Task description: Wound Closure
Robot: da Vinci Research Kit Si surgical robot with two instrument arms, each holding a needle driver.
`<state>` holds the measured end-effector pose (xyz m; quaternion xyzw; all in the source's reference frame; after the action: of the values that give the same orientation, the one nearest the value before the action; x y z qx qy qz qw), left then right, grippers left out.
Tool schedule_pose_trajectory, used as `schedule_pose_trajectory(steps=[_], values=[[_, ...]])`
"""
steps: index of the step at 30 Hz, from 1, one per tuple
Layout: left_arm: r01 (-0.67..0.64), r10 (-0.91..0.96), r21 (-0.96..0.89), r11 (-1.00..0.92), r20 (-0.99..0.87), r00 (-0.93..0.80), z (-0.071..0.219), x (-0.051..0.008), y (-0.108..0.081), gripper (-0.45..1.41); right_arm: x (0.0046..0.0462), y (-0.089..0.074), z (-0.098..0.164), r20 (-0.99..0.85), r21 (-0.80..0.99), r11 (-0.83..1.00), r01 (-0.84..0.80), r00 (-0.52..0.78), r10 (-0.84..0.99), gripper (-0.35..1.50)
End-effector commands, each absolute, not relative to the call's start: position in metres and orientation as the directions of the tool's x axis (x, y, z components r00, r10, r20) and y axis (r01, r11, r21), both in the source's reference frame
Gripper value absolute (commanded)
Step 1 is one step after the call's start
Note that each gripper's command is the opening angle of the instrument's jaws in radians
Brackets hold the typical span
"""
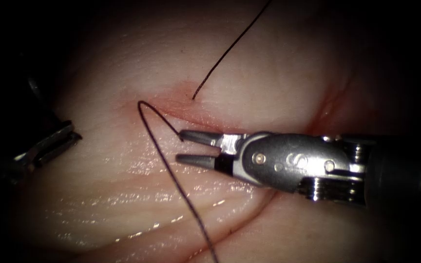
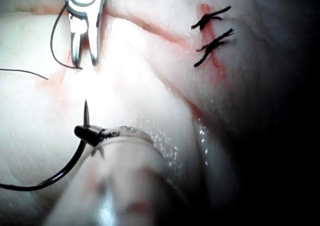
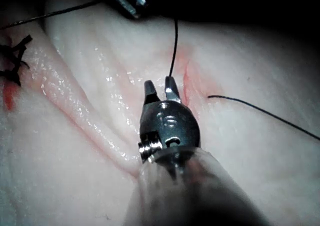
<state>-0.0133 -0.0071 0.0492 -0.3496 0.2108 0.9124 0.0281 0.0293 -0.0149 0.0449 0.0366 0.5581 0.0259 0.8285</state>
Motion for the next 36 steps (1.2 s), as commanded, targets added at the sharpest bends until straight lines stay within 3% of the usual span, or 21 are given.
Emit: schedule_pose_trajectory(steps=[1,13,19,21,23,24,36], values=[[-0.199,-0.097,0.366,-0.909,-0.651,-0.753,0.0497,-0.0139,-0.0071,-0.45,0.0302,-0.0146,0.0452,-0.923,0.088,0.996,-0.003,0.375,0.082,0.19],[-0.195,-0.097,0.364,-0.911,-0.648,-0.756,0.0498,-0.0139,-0.0072,-0.45,0.0311,-0.0140,0.0459,-0.919,0.104,0.994,-0.021,0.381,0.104,0.64],[-0.194,-0.098,0.364,-0.911,-0.649,-0.754,0.0498,-0.0139,-0.0073,-0.45,0.0312,-0.0142,0.0458,-0.918,0.107,0.994,-0.021,0.381,0.107,0.66],[-0.192,-0.098,0.363,-0.912,-0.648,-0.755,0.0498,-0.0139,-0.0073,-0.45,0.0313,-0.0143,0.0458,-0.918,0.107,0.994,-0.021,0.381,0.107,0.57],[-0.192,-0.099,0.363,-0.912,-0.648,-0.755,0.0498,-0.0139,-0.0073,-0.45,0.0312,-0.0144,0.0457,-0.919,0.107,0.994,-0.020,0.380,0.106,0.24],[-0.192,-0.099,0.363,-0.912,-0.648,-0.755,0.0498,-0.0139,-0.0073,-0.45,0.0310,-0.0145,0.0456,-0.920,0.107,0.994,-0.015,0.377,0.105,-0.35],[-0.193,-0.099,0.363,-0.912,-0.650,-0.753,0.0500,-0.0142,-0.0074,-0.45,0.0272,-0.0180,0.0413,-0.935,0.075,0.996,0.049,0.350,0.053,-0.35]])
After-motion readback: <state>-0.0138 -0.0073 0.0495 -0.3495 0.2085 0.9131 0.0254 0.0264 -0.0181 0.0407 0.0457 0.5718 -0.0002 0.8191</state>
